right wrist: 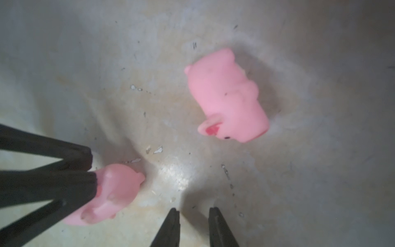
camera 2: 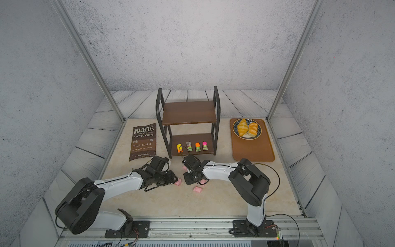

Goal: Organize plastic toys on shelves
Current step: Adjust the plastic toy at the center of the board.

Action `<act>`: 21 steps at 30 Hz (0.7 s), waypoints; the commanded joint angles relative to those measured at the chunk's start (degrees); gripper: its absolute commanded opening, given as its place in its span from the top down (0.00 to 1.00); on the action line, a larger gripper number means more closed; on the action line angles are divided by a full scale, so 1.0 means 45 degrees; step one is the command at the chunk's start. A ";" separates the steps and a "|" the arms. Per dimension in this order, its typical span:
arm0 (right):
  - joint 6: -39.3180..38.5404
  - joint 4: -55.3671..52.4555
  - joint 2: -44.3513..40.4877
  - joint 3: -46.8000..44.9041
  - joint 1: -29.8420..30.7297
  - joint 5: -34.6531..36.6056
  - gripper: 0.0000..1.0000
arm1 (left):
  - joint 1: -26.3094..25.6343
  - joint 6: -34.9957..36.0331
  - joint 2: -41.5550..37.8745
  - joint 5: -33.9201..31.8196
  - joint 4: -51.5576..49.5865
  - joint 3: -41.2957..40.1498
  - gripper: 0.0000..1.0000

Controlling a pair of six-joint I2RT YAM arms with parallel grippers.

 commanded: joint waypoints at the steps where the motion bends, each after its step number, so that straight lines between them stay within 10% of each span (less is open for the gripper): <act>1: -0.0227 -0.0036 -0.0454 -0.0207 0.0103 -0.0881 0.71 | -0.0038 0.1033 0.0111 -0.0625 -0.1197 0.0343 0.69; 21: -0.0136 0.0139 0.1166 0.1570 0.0796 -0.2188 0.69 | -0.0013 0.1282 -0.0054 -0.2116 -0.2175 -0.0193 0.78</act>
